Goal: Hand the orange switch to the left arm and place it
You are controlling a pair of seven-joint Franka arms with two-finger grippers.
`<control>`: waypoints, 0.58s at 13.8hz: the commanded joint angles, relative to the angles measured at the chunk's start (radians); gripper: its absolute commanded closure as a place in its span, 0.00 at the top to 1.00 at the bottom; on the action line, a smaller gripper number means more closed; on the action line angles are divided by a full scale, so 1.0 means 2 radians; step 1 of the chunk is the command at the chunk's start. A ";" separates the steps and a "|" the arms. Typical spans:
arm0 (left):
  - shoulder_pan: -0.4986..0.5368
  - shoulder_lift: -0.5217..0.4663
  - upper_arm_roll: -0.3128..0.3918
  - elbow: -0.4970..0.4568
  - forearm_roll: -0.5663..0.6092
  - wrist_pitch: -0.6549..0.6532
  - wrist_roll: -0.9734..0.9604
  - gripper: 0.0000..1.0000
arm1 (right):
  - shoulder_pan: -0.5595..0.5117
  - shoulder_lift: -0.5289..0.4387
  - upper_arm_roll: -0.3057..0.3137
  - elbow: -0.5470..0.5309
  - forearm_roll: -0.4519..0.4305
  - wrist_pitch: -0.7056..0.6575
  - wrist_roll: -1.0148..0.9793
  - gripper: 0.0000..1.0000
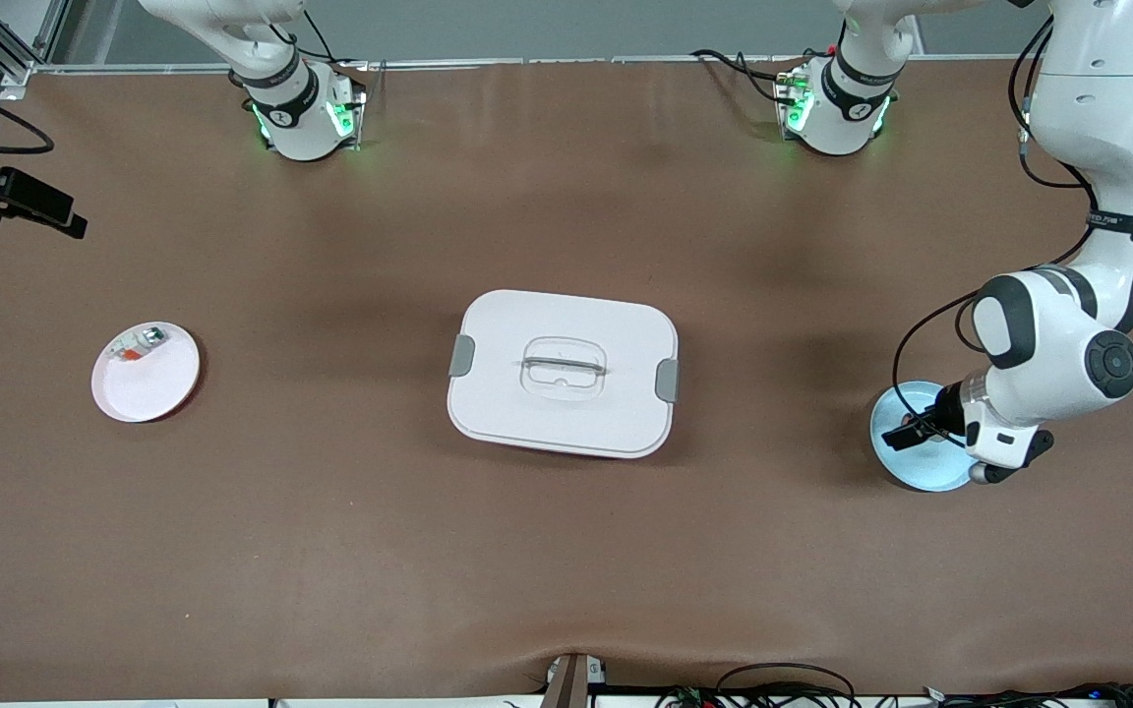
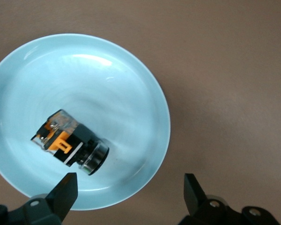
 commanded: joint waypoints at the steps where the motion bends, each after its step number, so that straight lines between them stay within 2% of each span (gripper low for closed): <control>1: -0.010 -0.019 0.003 -0.021 -0.026 0.010 0.079 1.00 | -0.012 -0.015 0.010 -0.016 -0.004 0.008 0.001 1.00; 5: -0.022 -0.023 0.005 -0.024 -0.033 0.017 0.113 1.00 | -0.009 -0.019 0.010 -0.019 -0.004 0.005 0.001 1.00; 8: -0.035 -0.033 0.013 -0.016 -0.031 0.007 0.105 1.00 | -0.010 -0.035 0.009 -0.046 -0.003 0.020 0.001 1.00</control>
